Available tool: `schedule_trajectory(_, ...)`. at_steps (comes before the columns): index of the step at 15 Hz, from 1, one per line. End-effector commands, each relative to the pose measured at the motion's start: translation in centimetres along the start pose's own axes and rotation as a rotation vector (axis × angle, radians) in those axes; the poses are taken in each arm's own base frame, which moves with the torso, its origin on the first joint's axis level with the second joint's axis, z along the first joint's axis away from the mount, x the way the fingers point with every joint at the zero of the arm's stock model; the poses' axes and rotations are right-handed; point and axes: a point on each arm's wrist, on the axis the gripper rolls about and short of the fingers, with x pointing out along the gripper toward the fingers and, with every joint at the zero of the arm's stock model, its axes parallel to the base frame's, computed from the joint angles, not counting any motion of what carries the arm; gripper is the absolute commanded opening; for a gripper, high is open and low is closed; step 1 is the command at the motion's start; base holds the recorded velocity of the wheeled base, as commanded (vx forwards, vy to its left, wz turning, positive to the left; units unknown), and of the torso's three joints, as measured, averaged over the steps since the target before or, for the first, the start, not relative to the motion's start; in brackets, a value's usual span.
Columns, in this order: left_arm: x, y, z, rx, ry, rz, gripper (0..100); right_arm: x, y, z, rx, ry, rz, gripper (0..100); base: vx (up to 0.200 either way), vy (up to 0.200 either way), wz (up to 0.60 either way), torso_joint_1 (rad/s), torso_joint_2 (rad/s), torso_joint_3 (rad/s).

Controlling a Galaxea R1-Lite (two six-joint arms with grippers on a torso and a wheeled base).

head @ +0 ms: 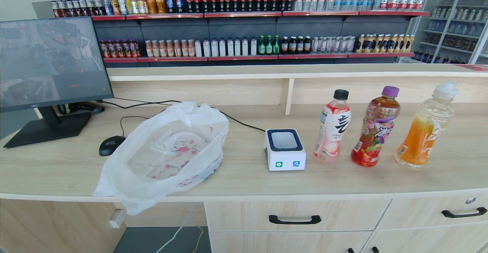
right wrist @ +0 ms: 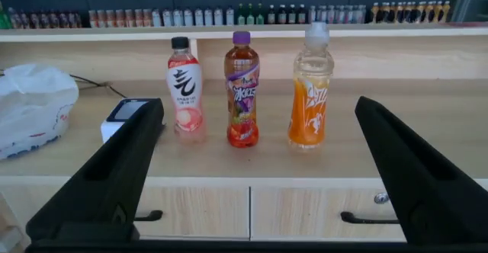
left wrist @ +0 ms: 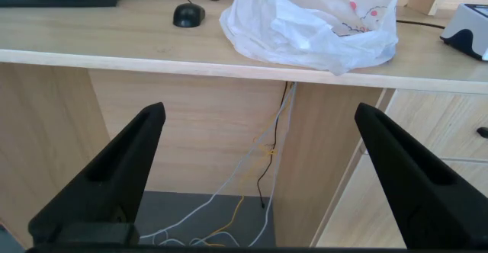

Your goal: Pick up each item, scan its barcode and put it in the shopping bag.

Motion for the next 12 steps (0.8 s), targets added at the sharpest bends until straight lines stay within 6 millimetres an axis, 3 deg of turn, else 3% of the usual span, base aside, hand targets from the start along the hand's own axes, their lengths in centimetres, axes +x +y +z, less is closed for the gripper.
schedule_trajectory(1, 0.0, 0.0, 0.0, 0.0, 0.0, 0.0, 100, 7.7, 0.1, 1.6, -0.009, 0.015, 0.029, 100, 0.0, 0.0, 0.0, 0.0, 0.0, 0.0)
schedule_trajectory(6, 0.0, 0.0, 0.0, 0.0, 0.0, 0.0, 100, 14.8, 2.2, -0.1, 0.095, 0.063, 0.153, 100, 0.0, 0.0, 0.0, 0.0, 0.0, 0.0)
schedule_trajectory(8, 0.0, 0.0, 0.0, 0.0, 0.001, 0.0, 100, 16.5, 2.8, -1.0, 0.098, 0.074, 0.172, 100, 0.0, 0.0, 0.0, 0.0, 0.0, 0.0)
schedule_trajectory(12, 0.0, 0.0, 0.0, 0.0, 0.0, 0.0, 100, 21.1, 6.7, -1.8, 0.106, 0.13, 0.311, 100, 0.0, 0.0, 0.0, 0.0, 0.0, 0.0)
